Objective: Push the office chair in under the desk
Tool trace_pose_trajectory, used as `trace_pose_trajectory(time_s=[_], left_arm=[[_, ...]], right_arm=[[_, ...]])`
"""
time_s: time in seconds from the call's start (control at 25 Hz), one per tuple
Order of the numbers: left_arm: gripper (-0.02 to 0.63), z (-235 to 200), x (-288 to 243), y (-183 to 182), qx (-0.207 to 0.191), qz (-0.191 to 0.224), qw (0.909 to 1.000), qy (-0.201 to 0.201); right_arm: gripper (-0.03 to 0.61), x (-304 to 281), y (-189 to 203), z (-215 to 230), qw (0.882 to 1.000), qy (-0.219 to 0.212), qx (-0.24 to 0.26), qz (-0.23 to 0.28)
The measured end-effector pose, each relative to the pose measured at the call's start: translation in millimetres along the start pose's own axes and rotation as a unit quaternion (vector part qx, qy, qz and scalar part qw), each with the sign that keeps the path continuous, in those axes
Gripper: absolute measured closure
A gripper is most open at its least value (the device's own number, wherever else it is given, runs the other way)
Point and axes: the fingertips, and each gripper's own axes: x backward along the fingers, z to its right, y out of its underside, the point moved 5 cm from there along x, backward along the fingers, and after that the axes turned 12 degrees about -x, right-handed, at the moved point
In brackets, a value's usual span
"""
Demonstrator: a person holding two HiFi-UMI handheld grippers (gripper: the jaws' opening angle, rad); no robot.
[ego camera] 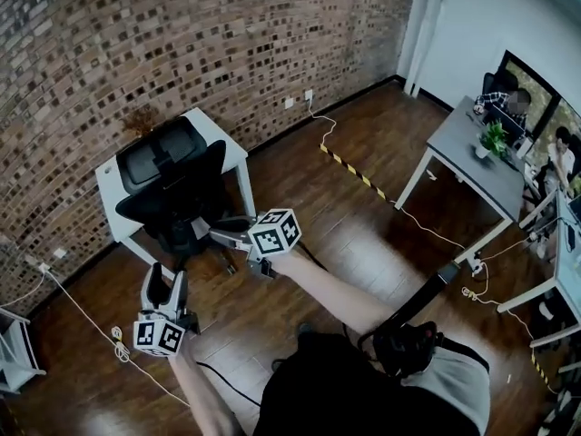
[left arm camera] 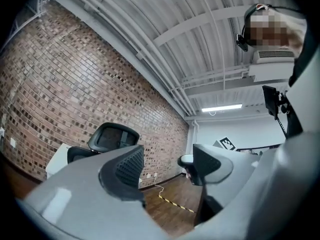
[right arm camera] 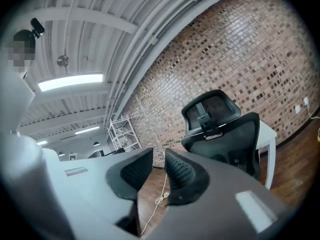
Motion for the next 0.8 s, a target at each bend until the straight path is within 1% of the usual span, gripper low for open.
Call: trace_pose_trajectory(time_s=[0.04, 0.12, 0.2, 0.28, 0.36, 0.44, 0.52, 0.68, 0.8], left_arm=[[0.212, 6.9, 4.4, -14.6, -0.014, -0.004, 0.9999, 0.001], [0.212, 16.8, 13.0, -32.5, -0.036, -0.008, 0.9993, 0.001], [0.212, 25.9, 17.2, -55.6, -0.048, -0.008, 0.9988, 0.0], [0.212, 34.9, 15.0, -85.7, -0.054, -0.008, 0.9985, 0.003], [0.212, 44.1, 10.7, -105.4, -0.066, -0.01, 0.9977, 0.004], [0.212, 50.2, 9.4, -110.7, -0.082, -0.011, 0.9965, 0.006], [0.212, 58.2, 9.8, -110.6, -0.092, -0.013, 0.9956, 0.006], [0.213, 77.4, 6.5, -118.9, -0.096, -0.011, 0.9952, -0.014], [0.231, 90.5, -3.9, -127.0, -0.104, -0.002, 0.9943, -0.021]], right_arm=[[0.512, 6.3, -4.3, -16.1, 1.0, -0.007, 0.007, 0.009], [0.514, 16.5, -11.7, -41.3, 0.999, -0.024, 0.021, 0.025], [0.534, 29.3, -24.0, -69.9, 0.998, -0.034, 0.029, 0.039], [0.552, 43.0, -41.1, -96.7, 0.998, -0.031, 0.031, 0.054], [0.561, 54.7, -56.0, -110.6, 0.997, -0.024, 0.035, 0.065], [0.575, 65.4, -63.3, -115.3, 0.996, -0.014, 0.042, 0.083], [0.575, 81.0, -68.3, -118.8, 0.993, -0.006, 0.058, 0.101], [0.575, 113.1, -90.1, -130.5, 0.988, 0.002, 0.096, 0.119], [0.575, 130.6, -104.1, -134.4, 0.983, -0.001, 0.121, 0.137]])
